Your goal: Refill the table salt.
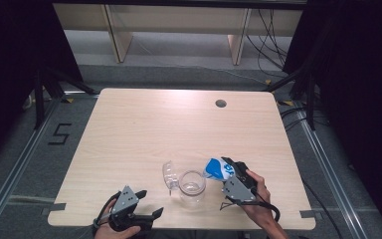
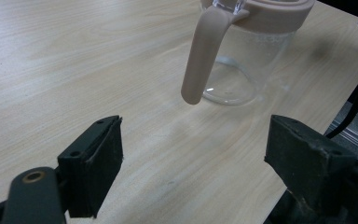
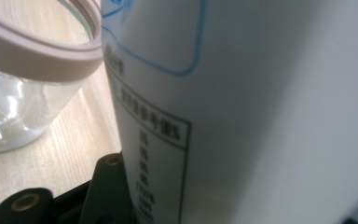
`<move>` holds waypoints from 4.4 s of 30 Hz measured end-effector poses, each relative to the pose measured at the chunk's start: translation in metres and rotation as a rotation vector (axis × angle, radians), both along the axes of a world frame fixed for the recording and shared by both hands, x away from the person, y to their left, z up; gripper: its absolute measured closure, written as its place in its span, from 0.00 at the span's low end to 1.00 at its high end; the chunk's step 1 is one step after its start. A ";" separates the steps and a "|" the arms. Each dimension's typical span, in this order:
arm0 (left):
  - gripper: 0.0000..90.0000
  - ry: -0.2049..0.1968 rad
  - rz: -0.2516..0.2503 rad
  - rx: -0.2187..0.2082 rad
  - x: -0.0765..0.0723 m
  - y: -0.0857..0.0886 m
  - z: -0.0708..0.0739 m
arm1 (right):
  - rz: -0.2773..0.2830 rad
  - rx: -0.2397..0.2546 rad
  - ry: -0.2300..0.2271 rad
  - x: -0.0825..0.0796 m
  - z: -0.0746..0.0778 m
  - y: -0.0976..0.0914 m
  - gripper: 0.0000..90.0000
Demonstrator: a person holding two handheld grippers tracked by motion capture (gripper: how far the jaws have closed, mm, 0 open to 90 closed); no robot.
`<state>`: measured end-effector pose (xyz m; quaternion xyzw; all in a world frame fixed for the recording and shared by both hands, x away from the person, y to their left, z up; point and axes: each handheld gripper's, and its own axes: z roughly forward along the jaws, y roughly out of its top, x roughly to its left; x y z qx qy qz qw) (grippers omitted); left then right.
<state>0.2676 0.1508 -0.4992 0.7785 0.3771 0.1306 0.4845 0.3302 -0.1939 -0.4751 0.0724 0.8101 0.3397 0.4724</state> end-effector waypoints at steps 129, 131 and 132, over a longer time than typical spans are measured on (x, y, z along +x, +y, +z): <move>0.21 0.003 -0.008 0.016 -0.004 -0.001 0.000 | -0.002 -0.557 -0.375 -0.007 -0.003 0.023 0.61; 0.21 0.002 -0.011 0.021 -0.004 0.000 0.000 | 0.009 -0.576 -0.386 -0.006 -0.002 0.023 0.61; 0.21 0.002 -0.010 0.021 -0.004 0.000 0.000 | 0.007 -0.575 -0.383 -0.006 -0.002 0.023 0.61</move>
